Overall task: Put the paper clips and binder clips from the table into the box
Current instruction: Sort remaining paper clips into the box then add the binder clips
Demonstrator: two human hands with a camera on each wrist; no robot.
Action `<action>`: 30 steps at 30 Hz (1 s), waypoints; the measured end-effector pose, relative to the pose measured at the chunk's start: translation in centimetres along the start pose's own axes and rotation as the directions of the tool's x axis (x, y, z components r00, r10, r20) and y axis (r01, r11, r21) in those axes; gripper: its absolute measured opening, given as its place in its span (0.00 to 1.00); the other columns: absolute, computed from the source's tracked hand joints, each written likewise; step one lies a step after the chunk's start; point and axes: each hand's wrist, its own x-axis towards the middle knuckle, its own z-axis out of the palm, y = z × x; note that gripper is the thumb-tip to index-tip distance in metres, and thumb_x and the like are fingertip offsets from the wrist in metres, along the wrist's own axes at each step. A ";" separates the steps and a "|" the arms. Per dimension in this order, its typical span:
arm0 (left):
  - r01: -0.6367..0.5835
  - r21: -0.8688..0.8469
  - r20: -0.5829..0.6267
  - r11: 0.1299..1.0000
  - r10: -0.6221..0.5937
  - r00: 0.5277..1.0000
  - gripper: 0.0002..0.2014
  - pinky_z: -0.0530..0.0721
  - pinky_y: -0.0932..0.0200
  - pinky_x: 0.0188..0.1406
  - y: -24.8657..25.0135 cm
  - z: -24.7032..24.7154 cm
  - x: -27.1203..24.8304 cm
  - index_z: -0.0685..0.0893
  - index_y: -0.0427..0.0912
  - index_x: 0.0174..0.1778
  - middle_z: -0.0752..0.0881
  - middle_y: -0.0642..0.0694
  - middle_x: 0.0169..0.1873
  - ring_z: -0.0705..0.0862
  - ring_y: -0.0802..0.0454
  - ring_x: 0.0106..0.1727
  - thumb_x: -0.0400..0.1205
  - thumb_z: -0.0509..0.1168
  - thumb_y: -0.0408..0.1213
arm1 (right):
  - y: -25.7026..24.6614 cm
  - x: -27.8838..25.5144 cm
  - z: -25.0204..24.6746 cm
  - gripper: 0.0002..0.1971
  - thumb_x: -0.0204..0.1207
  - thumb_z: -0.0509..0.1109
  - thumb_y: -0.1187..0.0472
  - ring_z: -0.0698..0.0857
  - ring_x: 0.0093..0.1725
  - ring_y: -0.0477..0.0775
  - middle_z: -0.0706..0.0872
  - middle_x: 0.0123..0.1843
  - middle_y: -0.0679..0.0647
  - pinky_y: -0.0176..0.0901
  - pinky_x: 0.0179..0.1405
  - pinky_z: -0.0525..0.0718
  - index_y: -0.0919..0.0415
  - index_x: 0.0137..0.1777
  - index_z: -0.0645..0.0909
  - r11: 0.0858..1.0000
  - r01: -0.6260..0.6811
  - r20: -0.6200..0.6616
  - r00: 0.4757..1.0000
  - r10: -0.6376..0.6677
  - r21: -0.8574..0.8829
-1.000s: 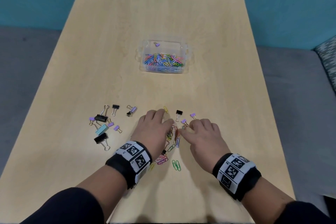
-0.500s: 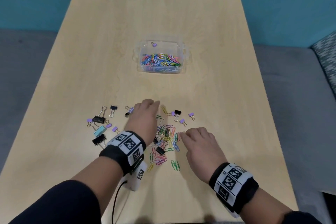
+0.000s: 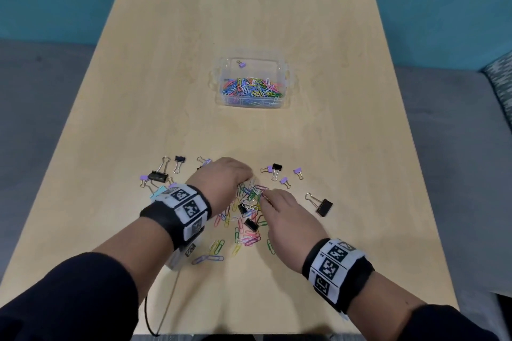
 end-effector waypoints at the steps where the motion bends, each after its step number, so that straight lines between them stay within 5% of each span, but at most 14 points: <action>1: 0.078 -0.118 -0.029 0.990 -0.082 0.996 0.25 0.76 0.56 0.65 -0.3 -0.1 -0.9 0.83 0.52 0.64 0.84 0.55 0.63 0.79 0.55 0.65 0.77 0.57 0.23 | 0.0 -0.2 -0.1 0.30 0.65 0.64 0.72 0.75 0.69 0.64 0.78 0.69 0.62 0.54 0.61 0.82 0.68 0.71 0.73 1.000 0.019 0.011 1.000 -0.019 0.008; 4: 0.285 -0.621 -0.135 0.730 -0.458 0.878 0.19 0.80 0.61 0.56 -1.1 -1.1 -3.9 0.88 0.56 0.50 0.89 0.59 0.48 0.84 0.67 0.51 0.79 0.61 0.25 | 0.3 -0.8 -0.8 0.28 0.69 0.63 0.72 0.74 0.69 0.60 0.78 0.69 0.57 0.48 0.62 0.80 0.64 0.72 0.73 0.996 0.046 -0.018 0.999 -0.044 0.080; 6: 0.306 -0.772 -0.144 0.557 -0.622 0.770 0.18 0.79 0.65 0.53 -1.5 -1.6 -5.8 0.88 0.52 0.50 0.89 0.57 0.47 0.84 0.69 0.47 0.79 0.60 0.23 | 0.6 -0.5 -1.6 0.27 0.73 0.60 0.72 0.71 0.71 0.58 0.75 0.72 0.55 0.46 0.66 0.75 0.62 0.74 0.71 0.991 0.019 -0.040 0.999 -0.014 0.132; 7: 0.321 -0.773 -0.146 0.548 -0.645 0.750 0.18 0.79 0.65 0.53 -1.4 -1.7 -6.5 0.88 0.49 0.51 0.89 0.56 0.47 0.84 0.68 0.47 0.78 0.60 0.22 | 0.6 -0.2 -1.9 0.27 0.74 0.58 0.72 0.70 0.71 0.57 0.74 0.73 0.54 0.47 0.67 0.73 0.61 0.74 0.70 0.989 0.005 -0.047 0.999 0.002 0.150; 11: 0.269 -0.352 -0.289 0.896 -0.377 0.880 0.22 0.76 0.55 0.65 -0.1 -0.2 -7.0 0.86 0.42 0.60 0.85 0.46 0.60 0.81 0.49 0.61 0.76 0.59 0.18 | -0.1 2.2 -2.7 0.26 0.74 0.58 0.73 0.70 0.69 0.59 0.75 0.72 0.54 0.50 0.67 0.74 0.61 0.73 0.71 0.990 0.004 -0.062 0.998 0.004 0.139; 13: 0.204 -0.174 -0.228 0.963 -0.241 0.944 0.27 0.72 0.48 0.69 0.3 0.5 -5.7 0.81 0.42 0.68 0.80 0.43 0.68 0.75 0.40 0.67 0.74 0.60 0.18 | -0.5 3.4 -2.6 0.23 0.72 0.59 0.73 0.71 0.65 0.61 0.78 0.67 0.55 0.54 0.63 0.77 0.60 0.68 0.75 0.997 0.028 -0.048 0.999 -0.024 0.078; 15: 0.142 -0.054 -0.127 0.988 -0.148 0.981 0.29 0.72 0.44 0.70 0.5 0.9 -4.3 0.79 0.44 0.69 0.77 0.42 0.71 0.73 0.37 0.69 0.72 0.62 0.19 | -0.8 3.9 -2.6 0.16 0.70 0.61 0.71 0.73 0.56 0.62 0.81 0.55 0.55 0.57 0.51 0.79 0.59 0.56 0.80 1.000 0.026 -0.058 0.998 -0.025 0.013; 18: 0.051 0.096 -0.047 0.994 -0.047 0.998 0.23 0.81 0.40 0.58 0.1 1.3 -4.0 0.84 0.47 0.60 0.82 0.42 0.65 0.77 0.36 0.63 0.70 0.68 0.25 | -0.5 2.8 -2.4 0.10 0.69 0.62 0.70 0.74 0.46 0.60 0.80 0.43 0.54 0.50 0.38 0.74 0.60 0.45 0.82 0.999 0.002 -0.069 0.998 -0.005 -0.046; 21: 0.117 0.099 -0.127 0.988 -0.104 0.986 0.08 0.82 0.43 0.45 0.8 1.4 -5.0 0.86 0.45 0.47 0.84 0.46 0.50 0.77 0.40 0.51 0.73 0.70 0.40 | 0.1 0.4 -1.5 0.13 0.69 0.54 0.64 0.73 0.40 0.58 0.78 0.39 0.52 0.48 0.34 0.74 0.57 0.41 0.80 0.997 0.023 -0.060 0.998 -0.027 -0.068; 24: 0.178 0.089 -0.138 0.980 -0.165 0.977 0.13 0.77 0.50 0.37 2.2 2.0 -5.3 0.82 0.45 0.39 0.80 0.47 0.40 0.75 0.42 0.42 0.69 0.72 0.51 | -0.3 -0.9 -0.4 0.05 0.70 0.58 0.61 0.75 0.39 0.59 0.77 0.39 0.52 0.49 0.33 0.75 0.55 0.40 0.76 1.000 -0.025 -0.086 0.996 0.023 -0.018; 30: 0.217 0.116 -0.085 0.969 -0.208 0.975 0.10 0.64 0.54 0.29 3.6 3.1 -4.5 0.76 0.44 0.31 0.79 0.44 0.33 0.74 0.41 0.35 0.59 0.71 0.35 | -2.2 0.7 1.0 0.11 0.64 0.71 0.61 0.77 0.39 0.59 0.80 0.40 0.52 0.48 0.33 0.73 0.53 0.45 0.75 1.000 0.015 -0.086 0.996 -0.015 -0.002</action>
